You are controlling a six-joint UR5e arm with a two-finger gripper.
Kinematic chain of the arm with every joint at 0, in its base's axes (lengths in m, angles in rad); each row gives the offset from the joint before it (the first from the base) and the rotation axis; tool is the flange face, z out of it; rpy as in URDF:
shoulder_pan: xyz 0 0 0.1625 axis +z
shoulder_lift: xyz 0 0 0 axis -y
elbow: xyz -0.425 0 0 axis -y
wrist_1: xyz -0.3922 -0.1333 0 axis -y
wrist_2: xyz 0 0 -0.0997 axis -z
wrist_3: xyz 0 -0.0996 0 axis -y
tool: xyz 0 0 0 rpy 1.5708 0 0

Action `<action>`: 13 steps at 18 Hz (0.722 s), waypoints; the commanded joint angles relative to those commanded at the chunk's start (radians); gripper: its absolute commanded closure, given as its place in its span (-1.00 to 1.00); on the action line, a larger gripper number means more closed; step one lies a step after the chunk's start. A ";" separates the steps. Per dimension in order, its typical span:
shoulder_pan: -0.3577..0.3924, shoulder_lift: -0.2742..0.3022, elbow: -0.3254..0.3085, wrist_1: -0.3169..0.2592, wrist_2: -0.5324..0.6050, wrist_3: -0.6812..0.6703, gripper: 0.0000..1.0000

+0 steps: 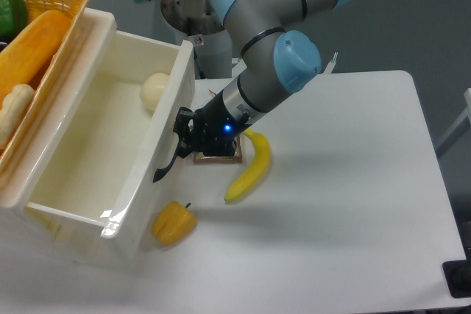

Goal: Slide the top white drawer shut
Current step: 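Push the drawer front inward into the white cabinet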

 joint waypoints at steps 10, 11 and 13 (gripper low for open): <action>-0.061 0.000 -0.005 -0.002 0.002 -0.005 0.77; -0.072 0.000 -0.005 -0.002 0.002 -0.009 0.77; -0.080 0.000 -0.006 -0.002 0.003 -0.026 0.77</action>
